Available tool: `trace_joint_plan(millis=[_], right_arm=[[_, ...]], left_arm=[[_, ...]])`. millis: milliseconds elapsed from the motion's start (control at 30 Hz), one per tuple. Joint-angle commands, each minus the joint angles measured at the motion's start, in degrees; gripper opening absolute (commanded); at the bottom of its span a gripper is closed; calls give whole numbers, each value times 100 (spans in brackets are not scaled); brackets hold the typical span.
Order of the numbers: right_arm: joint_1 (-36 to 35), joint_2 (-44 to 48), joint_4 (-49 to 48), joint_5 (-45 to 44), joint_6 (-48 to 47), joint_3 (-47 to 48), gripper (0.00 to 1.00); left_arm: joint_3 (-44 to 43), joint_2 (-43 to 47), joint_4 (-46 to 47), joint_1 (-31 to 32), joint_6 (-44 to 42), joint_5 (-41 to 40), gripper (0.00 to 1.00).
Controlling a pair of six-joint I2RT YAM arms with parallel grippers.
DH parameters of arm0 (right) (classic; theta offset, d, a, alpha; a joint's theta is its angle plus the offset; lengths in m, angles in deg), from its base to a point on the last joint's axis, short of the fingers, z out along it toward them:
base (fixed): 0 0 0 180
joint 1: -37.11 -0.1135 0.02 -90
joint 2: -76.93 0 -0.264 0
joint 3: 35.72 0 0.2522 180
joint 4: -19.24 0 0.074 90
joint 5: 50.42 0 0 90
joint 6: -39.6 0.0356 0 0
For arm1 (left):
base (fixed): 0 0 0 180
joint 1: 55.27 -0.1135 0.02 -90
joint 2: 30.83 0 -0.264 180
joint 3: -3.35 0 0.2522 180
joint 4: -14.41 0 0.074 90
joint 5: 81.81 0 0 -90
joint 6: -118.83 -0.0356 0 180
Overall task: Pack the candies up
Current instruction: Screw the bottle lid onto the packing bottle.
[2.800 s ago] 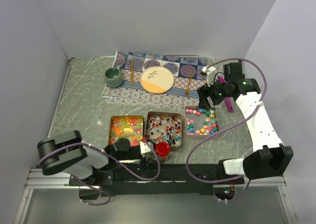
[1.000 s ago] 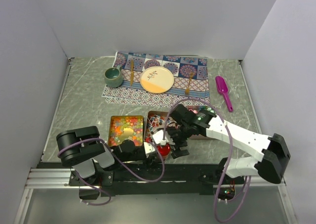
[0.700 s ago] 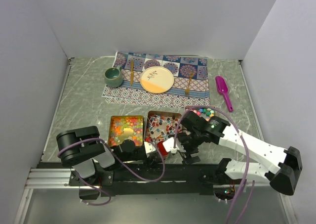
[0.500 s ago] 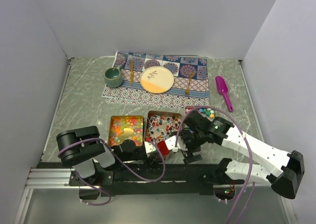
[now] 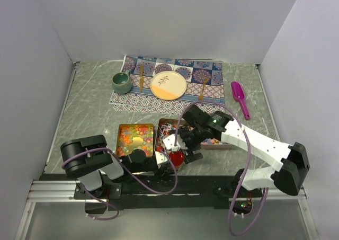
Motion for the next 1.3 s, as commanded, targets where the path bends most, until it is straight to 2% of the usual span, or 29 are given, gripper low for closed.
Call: trace_joint_plan(millis=[0, 233, 467, 900, 1133, 1267], right_arm=[[-126, -325, 328, 602, -404, 492, 98], [-329, -668, 855, 735, -773, 598, 98], [-399, -519, 856, 665, -756, 441, 99], [-408, 693, 935, 199, 87, -719, 98], [-399, 878, 707, -144, 202, -1273, 98], [-381, 782, 417, -118, 448, -1160, 99]], left_arm=[[-157, 94, 400, -10, 4, -1, 1], [-192, 112, 277, -2, 4, -97, 1], [-210, 103, 233, -10, 39, -193, 1], [-333, -11, 13, -19, 153, -212, 1], [-377, -108, -66, -19, 171, -106, 1], [-394, -143, -66, -10, 135, -36, 1]])
